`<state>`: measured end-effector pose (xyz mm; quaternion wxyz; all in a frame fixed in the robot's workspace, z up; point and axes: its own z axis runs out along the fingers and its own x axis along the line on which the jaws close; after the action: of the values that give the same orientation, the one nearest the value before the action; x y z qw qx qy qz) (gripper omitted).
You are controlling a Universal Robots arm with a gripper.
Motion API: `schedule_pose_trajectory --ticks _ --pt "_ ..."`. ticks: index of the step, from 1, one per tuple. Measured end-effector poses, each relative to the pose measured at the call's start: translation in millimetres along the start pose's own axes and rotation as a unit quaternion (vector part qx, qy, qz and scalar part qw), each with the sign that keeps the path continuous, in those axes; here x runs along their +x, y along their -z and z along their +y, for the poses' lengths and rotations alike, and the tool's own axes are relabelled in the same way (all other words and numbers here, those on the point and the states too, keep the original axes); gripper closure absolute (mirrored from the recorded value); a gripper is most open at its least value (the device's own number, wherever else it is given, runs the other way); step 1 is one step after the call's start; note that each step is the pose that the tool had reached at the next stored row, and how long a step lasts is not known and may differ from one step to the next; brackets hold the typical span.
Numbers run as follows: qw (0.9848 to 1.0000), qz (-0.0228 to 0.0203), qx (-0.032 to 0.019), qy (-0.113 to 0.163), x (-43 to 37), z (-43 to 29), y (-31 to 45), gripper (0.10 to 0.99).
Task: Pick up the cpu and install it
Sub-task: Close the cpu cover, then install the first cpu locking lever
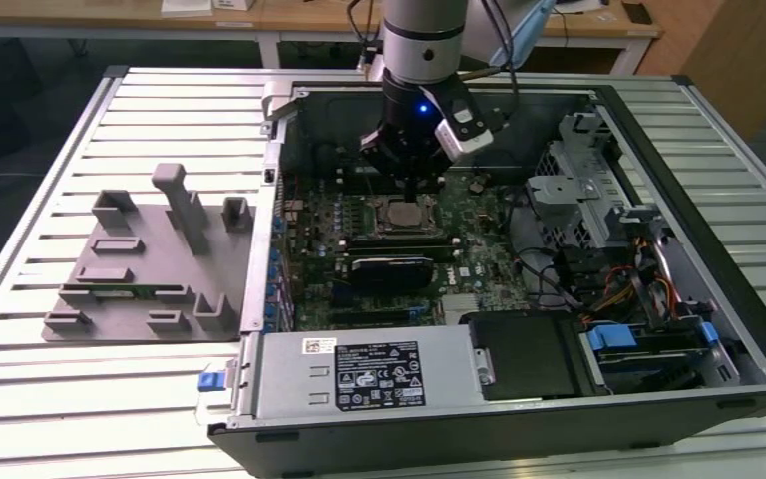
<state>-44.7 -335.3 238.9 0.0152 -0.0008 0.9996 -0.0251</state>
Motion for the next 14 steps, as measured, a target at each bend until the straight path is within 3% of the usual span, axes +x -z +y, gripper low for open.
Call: schedule_pose_trajectory --ticks 14 --pt "1.0 0.0 -0.0002 0.0 5.1 0.0 0.2 0.98"
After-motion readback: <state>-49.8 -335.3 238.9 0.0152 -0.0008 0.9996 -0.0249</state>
